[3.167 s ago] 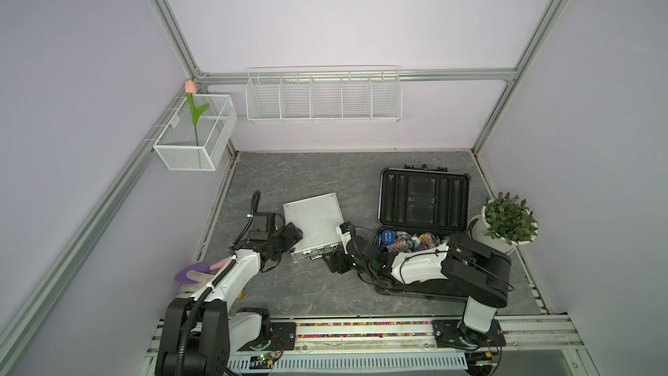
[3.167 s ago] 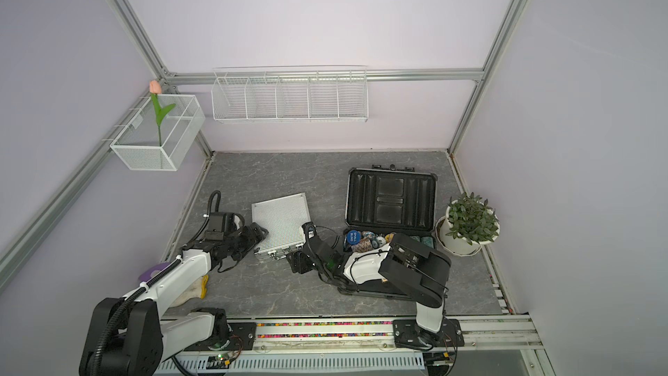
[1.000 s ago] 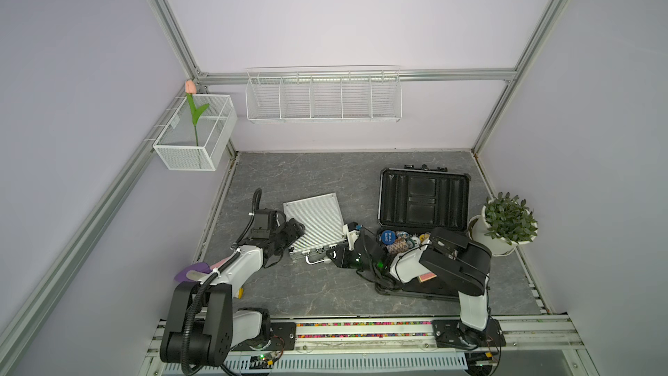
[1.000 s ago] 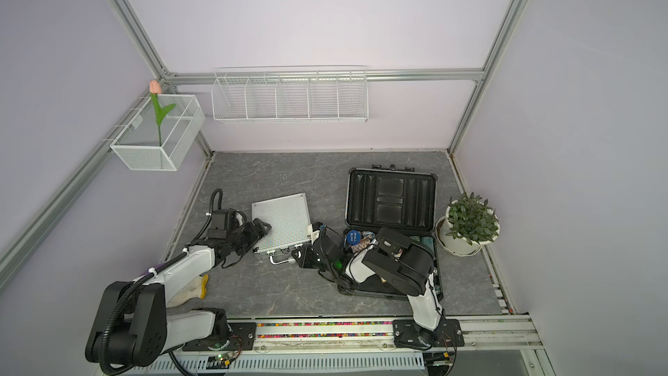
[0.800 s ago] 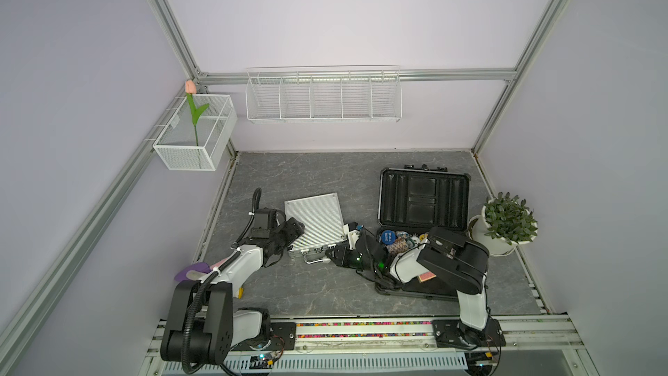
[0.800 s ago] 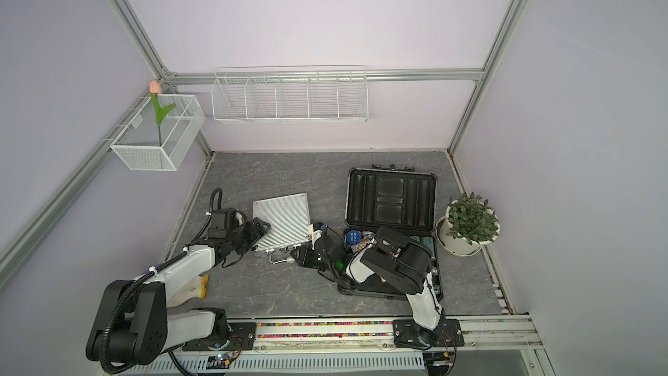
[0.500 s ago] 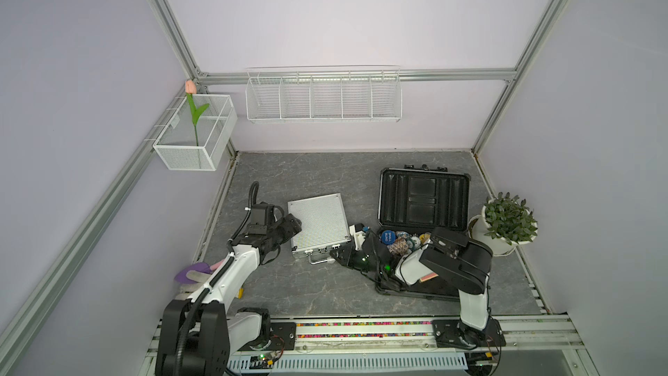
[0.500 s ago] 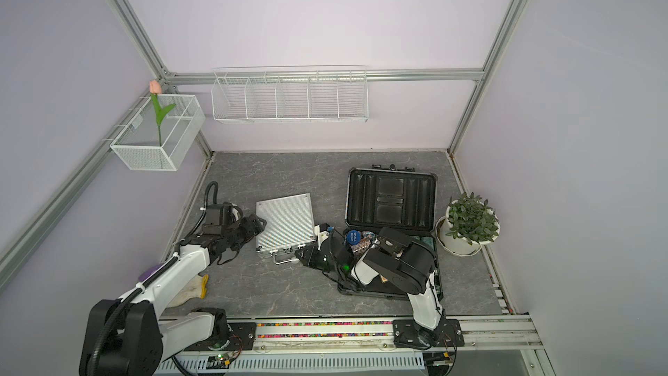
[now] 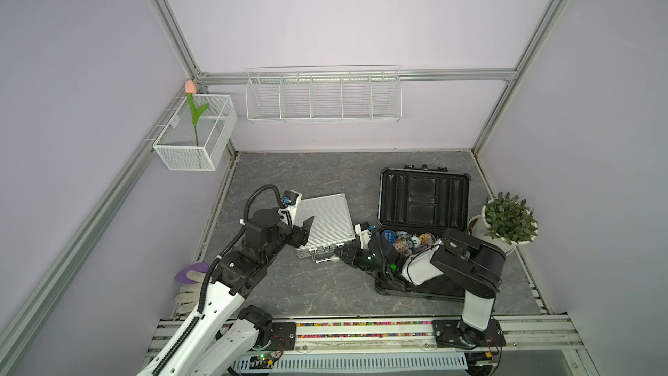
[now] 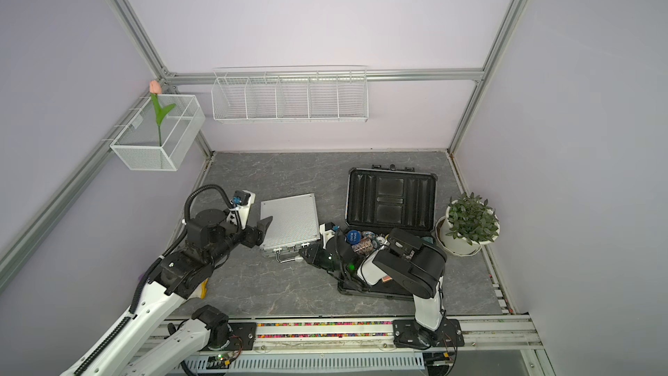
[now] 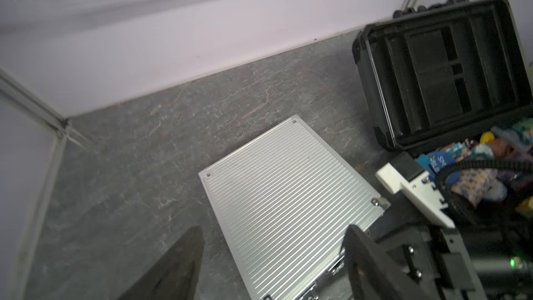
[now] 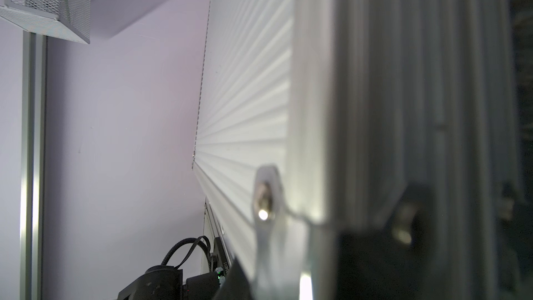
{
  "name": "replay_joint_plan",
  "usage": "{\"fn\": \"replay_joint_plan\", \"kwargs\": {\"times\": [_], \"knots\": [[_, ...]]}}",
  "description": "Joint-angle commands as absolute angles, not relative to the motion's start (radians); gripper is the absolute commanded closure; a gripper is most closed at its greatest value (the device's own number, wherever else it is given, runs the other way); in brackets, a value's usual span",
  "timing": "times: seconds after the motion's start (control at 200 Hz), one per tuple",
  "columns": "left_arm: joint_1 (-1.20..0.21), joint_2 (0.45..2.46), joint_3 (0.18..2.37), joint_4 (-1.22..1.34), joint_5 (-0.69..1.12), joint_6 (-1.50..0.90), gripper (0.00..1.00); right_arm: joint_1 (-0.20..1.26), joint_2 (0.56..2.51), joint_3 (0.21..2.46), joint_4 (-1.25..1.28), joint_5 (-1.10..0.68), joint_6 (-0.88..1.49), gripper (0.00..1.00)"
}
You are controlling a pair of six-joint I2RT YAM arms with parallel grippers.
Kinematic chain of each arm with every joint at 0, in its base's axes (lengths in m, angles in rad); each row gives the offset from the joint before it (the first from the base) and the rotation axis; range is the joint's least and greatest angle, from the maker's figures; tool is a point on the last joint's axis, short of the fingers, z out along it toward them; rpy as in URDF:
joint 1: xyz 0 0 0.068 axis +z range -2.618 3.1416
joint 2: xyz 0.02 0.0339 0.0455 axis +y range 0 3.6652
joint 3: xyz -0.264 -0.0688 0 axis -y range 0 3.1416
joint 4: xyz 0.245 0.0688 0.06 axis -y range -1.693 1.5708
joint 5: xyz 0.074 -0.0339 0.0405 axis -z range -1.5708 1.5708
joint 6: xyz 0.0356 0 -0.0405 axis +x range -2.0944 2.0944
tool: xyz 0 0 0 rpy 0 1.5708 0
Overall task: Open the poker set cases
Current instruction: Pick up the poker set case from the center of the board.
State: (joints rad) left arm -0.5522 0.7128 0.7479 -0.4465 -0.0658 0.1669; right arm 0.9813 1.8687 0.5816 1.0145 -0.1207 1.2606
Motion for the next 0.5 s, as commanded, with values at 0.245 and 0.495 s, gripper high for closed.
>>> {"fn": "replay_joint_plan", "kwargs": {"times": [0.245,0.495], "knots": [[-0.796,0.598,0.596,-0.61,-0.051,0.877,0.22,0.954,1.734,0.587,0.993,-0.105,1.247,0.93],[-0.886,0.698,0.534,-0.488,-0.113,0.949,0.26,0.95,1.718,0.605,0.972,-0.137,1.271,0.93]]}}
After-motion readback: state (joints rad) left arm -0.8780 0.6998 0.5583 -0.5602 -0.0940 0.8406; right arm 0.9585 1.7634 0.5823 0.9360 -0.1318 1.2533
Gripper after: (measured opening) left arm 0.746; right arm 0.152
